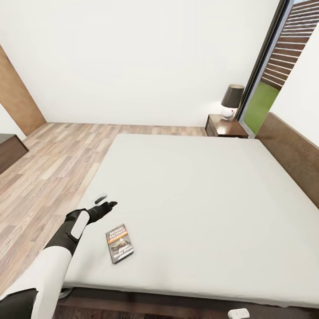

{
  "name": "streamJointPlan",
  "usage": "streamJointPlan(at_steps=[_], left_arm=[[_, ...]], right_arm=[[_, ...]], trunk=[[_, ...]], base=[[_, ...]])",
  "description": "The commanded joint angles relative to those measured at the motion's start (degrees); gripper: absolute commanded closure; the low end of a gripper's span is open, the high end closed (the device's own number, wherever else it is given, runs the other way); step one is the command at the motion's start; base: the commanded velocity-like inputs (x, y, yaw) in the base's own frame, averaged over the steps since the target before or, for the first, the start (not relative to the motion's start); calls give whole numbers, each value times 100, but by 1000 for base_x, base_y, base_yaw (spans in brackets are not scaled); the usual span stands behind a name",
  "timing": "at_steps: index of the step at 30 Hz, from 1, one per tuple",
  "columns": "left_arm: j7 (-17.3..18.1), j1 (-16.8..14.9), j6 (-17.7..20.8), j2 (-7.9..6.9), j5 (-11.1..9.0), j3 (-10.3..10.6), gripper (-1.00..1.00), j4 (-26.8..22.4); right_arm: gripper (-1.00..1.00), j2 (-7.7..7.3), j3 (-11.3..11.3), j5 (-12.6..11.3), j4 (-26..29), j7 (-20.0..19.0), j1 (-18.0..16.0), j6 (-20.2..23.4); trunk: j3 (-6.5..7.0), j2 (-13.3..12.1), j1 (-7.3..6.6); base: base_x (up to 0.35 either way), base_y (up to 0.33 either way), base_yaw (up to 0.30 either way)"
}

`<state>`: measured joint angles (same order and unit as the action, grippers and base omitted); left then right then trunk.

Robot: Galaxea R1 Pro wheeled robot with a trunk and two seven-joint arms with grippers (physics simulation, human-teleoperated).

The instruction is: In the bedroom, move the book from the bed onto either nightstand, and place the two sandals side by side next to the bed.

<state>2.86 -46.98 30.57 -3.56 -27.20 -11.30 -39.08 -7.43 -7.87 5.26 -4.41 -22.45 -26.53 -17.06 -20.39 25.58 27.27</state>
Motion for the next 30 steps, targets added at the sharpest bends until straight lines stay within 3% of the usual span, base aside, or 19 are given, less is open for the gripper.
streamJointPlan(at_steps=[1, 30], left_arm=[[21, -4, 37, 10, -3, -23, -100, -3], [22, -4, 37, 31, -5, -14, -100, -3]], right_arm=[[-100, -4, -48, 54, -25, -6, -10, -41], [-100, -4, -48, 54, -25, -5, -10, -41]], trunk=[[-18, 10, 2], [-273, 10, 2]], base=[[0, 0, 0], [0, 0, 0]])
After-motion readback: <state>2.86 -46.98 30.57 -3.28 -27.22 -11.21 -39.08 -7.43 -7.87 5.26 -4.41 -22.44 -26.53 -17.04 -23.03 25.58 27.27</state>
